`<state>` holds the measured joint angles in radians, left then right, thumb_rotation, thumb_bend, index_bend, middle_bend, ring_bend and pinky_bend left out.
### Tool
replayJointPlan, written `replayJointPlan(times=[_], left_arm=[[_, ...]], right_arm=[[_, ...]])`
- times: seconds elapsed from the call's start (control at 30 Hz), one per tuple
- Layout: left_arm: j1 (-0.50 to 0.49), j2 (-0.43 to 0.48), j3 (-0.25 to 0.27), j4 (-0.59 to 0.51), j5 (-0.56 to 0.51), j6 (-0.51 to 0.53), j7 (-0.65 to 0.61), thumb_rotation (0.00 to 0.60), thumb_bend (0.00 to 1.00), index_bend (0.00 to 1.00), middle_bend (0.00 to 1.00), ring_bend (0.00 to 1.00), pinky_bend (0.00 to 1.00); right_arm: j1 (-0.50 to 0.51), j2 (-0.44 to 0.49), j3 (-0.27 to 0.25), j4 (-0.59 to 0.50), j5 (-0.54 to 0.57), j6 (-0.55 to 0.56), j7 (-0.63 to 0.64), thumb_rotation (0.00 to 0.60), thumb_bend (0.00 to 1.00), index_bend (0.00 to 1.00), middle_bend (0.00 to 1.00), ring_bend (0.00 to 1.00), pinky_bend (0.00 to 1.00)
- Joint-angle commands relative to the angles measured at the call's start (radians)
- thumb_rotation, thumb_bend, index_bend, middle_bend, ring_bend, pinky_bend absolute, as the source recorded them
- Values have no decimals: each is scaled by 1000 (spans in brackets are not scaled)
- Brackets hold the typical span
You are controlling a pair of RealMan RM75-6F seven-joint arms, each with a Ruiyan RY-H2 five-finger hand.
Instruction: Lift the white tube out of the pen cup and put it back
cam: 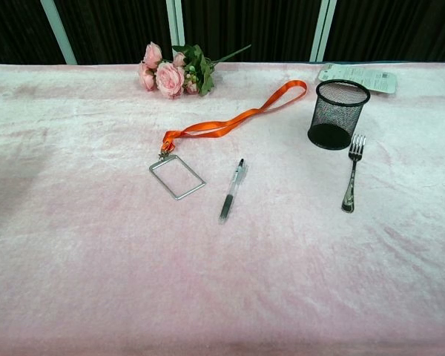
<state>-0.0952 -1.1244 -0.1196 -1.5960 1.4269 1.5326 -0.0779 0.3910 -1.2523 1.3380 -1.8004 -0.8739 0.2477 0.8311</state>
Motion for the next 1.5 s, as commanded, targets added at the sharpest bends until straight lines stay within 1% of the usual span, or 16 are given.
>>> replayJointPlan(times=[0.03, 0.1, 0.2, 0.3, 0.43, 0.67, 0.83, 0.93, 1.03, 1.1, 1.17, 1.2, 1.3, 1.37, 1.43, 1.5], left_arm=[[1, 0, 0, -2, 2, 3, 0, 600, 388, 172, 106, 5, 75], [2, -1, 0, -2, 3, 4, 2, 600, 388, 172, 105, 6, 75], [3, 0, 0, -3, 2, 4, 2, 600, 388, 173, 105, 6, 75], [3, 1, -2, -2, 0, 4, 1, 600, 388, 172, 105, 5, 75], [2, 3, -4, 0, -2, 1, -3, 600, 387, 173, 105, 6, 75], [2, 6, -5, -1, -4, -3, -7, 600, 387, 172, 105, 5, 75], [4, 7, -5, -1, -4, 0, -7, 600, 387, 172, 105, 5, 75], [5, 7, -5, -4, -2, 2, -5, 600, 387, 172, 105, 5, 75], [6, 8, -4, -8, -1, 3, 0, 600, 387, 172, 105, 5, 75], [6, 8, -4, -10, -1, 4, 0, 600, 387, 172, 105, 5, 76], [6, 8, -3, -11, -1, 4, 1, 600, 387, 172, 105, 5, 76], [6, 8, -3, -11, -1, 3, 1, 600, 387, 172, 105, 5, 76], [7, 10, -2, -14, 1, 3, 3, 600, 387, 173, 104, 5, 75], [8, 10, -3, -15, 1, 5, 2, 600, 388, 172, 104, 5, 76], [9, 10, -3, -15, 0, 7, 1, 600, 388, 172, 104, 5, 76], [9, 10, -3, -15, 0, 6, 3, 600, 387, 172, 104, 5, 76]], right_arm=[[-176, -220, 224, -28, -205, -237, 116, 600, 322, 624, 54, 126, 193], [-179, -241, 241, -6, -225, -319, 49, 600, 322, 624, 53, 126, 193], [-176, -241, 237, 26, -242, -413, -67, 600, 322, 624, 53, 126, 193], [-155, -191, 166, 83, -324, -471, -290, 600, 322, 625, 53, 126, 193], [-122, -106, 19, 118, -443, -362, -482, 600, 324, 633, 53, 126, 193], [-37, 53, -241, 172, -544, -179, -647, 600, 329, 633, 47, 126, 193], [32, 135, -388, 184, -484, -62, -739, 600, 337, 632, 45, 126, 193], [44, 144, -415, 143, -388, 52, -726, 600, 338, 636, 45, 126, 193], [36, 121, -402, 64, -320, 193, -615, 600, 337, 650, 45, 126, 193], [24, 120, -380, 29, -315, 213, -512, 600, 337, 650, 45, 126, 193], [1, 117, -331, -17, -317, 218, -335, 600, 338, 650, 44, 126, 193], [-18, 106, -284, -51, -306, 225, -199, 600, 337, 651, 44, 126, 193], [-82, 80, -181, -84, -406, 224, 172, 600, 337, 651, 44, 126, 193], [-109, 63, -143, -82, -480, 242, 398, 600, 338, 651, 44, 126, 193], [-123, 64, -151, -52, -591, 278, 617, 600, 337, 651, 44, 126, 193], [-116, 96, -204, -3, -714, 312, 729, 600, 337, 653, 44, 126, 194]])
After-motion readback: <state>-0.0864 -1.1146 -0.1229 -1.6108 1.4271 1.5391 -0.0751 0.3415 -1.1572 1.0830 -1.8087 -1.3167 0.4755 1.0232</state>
